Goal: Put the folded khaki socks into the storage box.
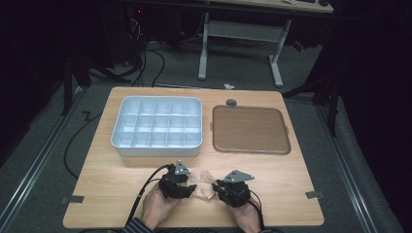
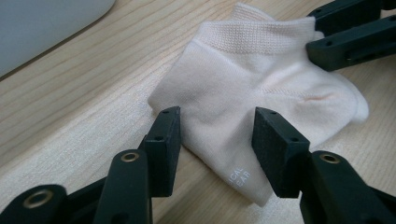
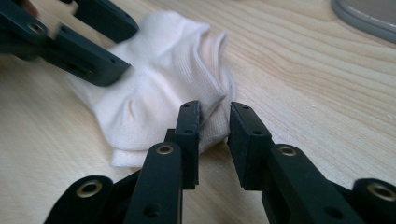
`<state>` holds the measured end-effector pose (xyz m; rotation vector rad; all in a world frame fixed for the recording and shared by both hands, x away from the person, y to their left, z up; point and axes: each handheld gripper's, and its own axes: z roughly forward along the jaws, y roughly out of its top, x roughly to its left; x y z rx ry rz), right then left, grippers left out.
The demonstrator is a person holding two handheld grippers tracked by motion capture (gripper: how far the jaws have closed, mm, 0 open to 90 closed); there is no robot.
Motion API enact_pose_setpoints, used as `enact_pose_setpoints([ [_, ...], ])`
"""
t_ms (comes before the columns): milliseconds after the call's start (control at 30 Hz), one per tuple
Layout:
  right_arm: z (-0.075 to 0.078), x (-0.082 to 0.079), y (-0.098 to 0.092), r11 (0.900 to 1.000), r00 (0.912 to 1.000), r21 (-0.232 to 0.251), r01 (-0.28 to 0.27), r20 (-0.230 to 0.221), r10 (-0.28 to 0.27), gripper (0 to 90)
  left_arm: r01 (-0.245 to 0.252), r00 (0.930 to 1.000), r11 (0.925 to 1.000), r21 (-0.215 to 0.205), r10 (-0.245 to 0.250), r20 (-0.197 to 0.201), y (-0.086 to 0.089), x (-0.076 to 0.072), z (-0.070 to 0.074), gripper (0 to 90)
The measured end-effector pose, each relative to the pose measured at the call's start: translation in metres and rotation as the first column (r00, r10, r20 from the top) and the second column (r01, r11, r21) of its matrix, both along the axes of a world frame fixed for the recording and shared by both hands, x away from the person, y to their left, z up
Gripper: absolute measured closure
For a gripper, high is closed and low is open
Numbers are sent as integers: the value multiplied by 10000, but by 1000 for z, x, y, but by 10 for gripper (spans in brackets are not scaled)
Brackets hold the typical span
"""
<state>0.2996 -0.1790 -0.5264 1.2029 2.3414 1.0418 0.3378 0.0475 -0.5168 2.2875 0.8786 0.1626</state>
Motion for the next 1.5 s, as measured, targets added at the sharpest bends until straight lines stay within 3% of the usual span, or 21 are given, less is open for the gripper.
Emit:
enact_pose_setpoints([
  [100, 1, 1, -2, 9998, 9998, -14, 209, -29, -209, 751, -23, 10000, 10000, -14, 23, 7, 1, 0, 0, 515],
  [200, 7, -2, -1, 9996, 9992, -27, 277, 297, -277, 749, -59, 10000, 10000, -3, 59, 27, 0, 0, 0, 512],
  [233, 16, -5, 4, 9999, 9983, -54, 128, 567, -125, 739, -69, 10000, 10000, 1, 69, 32, 0, -1, 0, 509],
  [367, 27, -9, 16, 9995, 9961, -61, -312, 819, 316, 753, -138, 9999, 9999, 10, 137, 37, 0, -1, 0, 507],
  [433, 25, -6, 23, 9988, 9964, -195, -460, 708, 473, 779, -149, 9999, 9999, 63, 149, 59, 0, -1, 0, 502],
  [467, 15, 1, 25, 9985, 9988, -411, -374, 303, 386, 796, -136, 9999, 9998, 155, 137, -15, 1, -1, 1, 500],
  [533, 9, 3, 24, 9977, 9993, -604, -318, 189, 330, 814, -118, 9999, 9997, 215, 120, -77, 1, 0, 1, 499],
  [600, 5, 3, 19, 9986, 9990, -404, -336, 292, 348, 833, -59, 10000, 9996, 283, 61, -57, 1, 0, 2, 499],
  [767, 5, 2, 17, 9983, 9985, -460, -366, 398, 384, 834, -40, 10000, 9997, 228, 42, -63, 2, 0, 1, 499],
  [867, 6, 4, 20, 9985, 9988, -405, -376, 296, 389, 795, -76, 9999, 9998, 193, 79, -147, 3, 1, 2, 475],
  [1000, 8, 4, 21, 9985, 9985, -301, -465, 270, 473, 771, -103, 9988, 9997, -216, 93, -484, 8, 3, 3, 446],
  [1133, 15, 2, 21, 9987, 9977, -38, -511, 440, 512, 770, -288, 9993, 9935, -1104, 260, -265, 18, 2, 14, 437],
  [1267, 25, -2, 27, 9971, 9956, 11, -765, 535, 763, 802, -600, 9968, 9906, -1229, 530, -595, 24, 14, 19, 428],
  [1500, 27, -3, 39, 9941, 9937, 259, -1056, 407, 1045, 838, -1112, 9900, 9852, -1307, 984, -1007, 22, 27, 11, 437],
])
